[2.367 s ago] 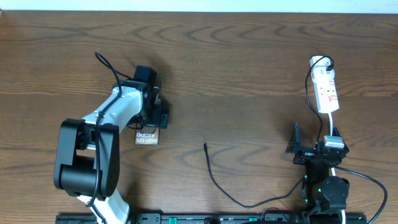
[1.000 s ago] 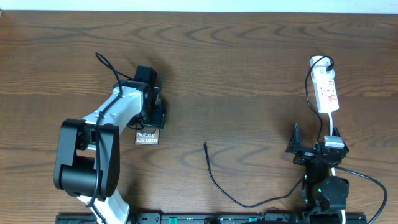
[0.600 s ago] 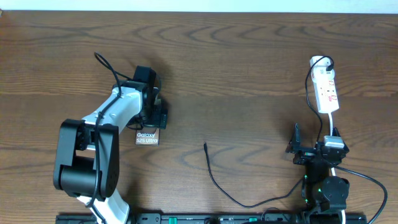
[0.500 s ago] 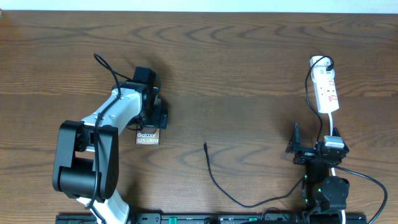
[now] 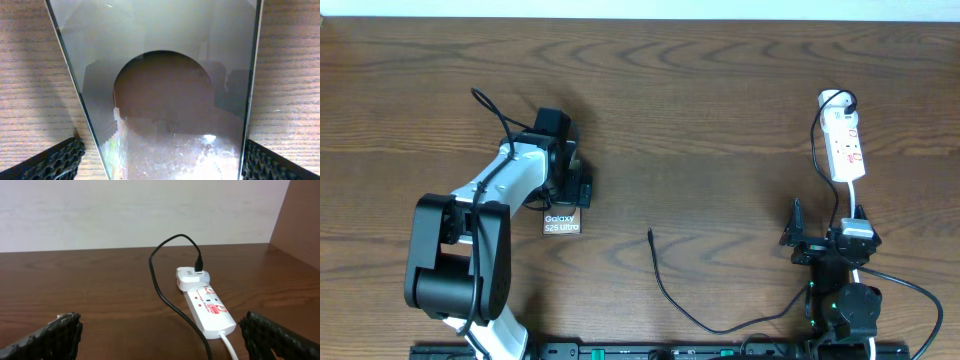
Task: Plug charger to phone and switch on socket
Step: 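Close the left gripper on the phone's long edges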
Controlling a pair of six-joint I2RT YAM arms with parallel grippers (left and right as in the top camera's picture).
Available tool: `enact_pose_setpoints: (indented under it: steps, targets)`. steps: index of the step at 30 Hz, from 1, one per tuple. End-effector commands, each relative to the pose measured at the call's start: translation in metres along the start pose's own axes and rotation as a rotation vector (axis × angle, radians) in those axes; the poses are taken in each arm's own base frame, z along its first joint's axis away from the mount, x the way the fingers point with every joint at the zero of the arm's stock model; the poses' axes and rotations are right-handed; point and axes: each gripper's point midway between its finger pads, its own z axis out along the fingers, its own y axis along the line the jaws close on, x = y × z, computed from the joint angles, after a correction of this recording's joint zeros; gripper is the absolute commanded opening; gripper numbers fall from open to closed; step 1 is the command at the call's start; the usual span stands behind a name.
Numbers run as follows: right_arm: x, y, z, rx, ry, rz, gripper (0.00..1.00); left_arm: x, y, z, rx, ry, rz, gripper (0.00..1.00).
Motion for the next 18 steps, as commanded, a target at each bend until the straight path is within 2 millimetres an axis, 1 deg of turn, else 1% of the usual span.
enact_pose_setpoints:
  steps: [1, 9, 13, 18]
  targets:
    - [0.0006, 0.0012, -0.0003, -0.003, 0.001, 0.006, 0.99, 0.0160, -0.0055, 0.0135, 0.028, 0.059, 0.002, 0.98]
    - [0.0006, 0.0013, -0.0003, -0.003, 0.001, 0.006, 0.99, 0.0161, -0.0057, 0.0135, 0.029, 0.060, 0.002, 0.98]
    - [0.0006, 0.0013, -0.0003, -0.003, 0.001, 0.006, 0.99, 0.0167, -0.0121, 0.0133, 0.067, 0.063, 0.001, 0.98]
    - [0.0006, 0.0013, -0.0003, -0.003, 0.001, 0.006, 0.99, 0.0170, -0.0126, 0.0133, 0.069, 0.064, 0.001, 0.98]
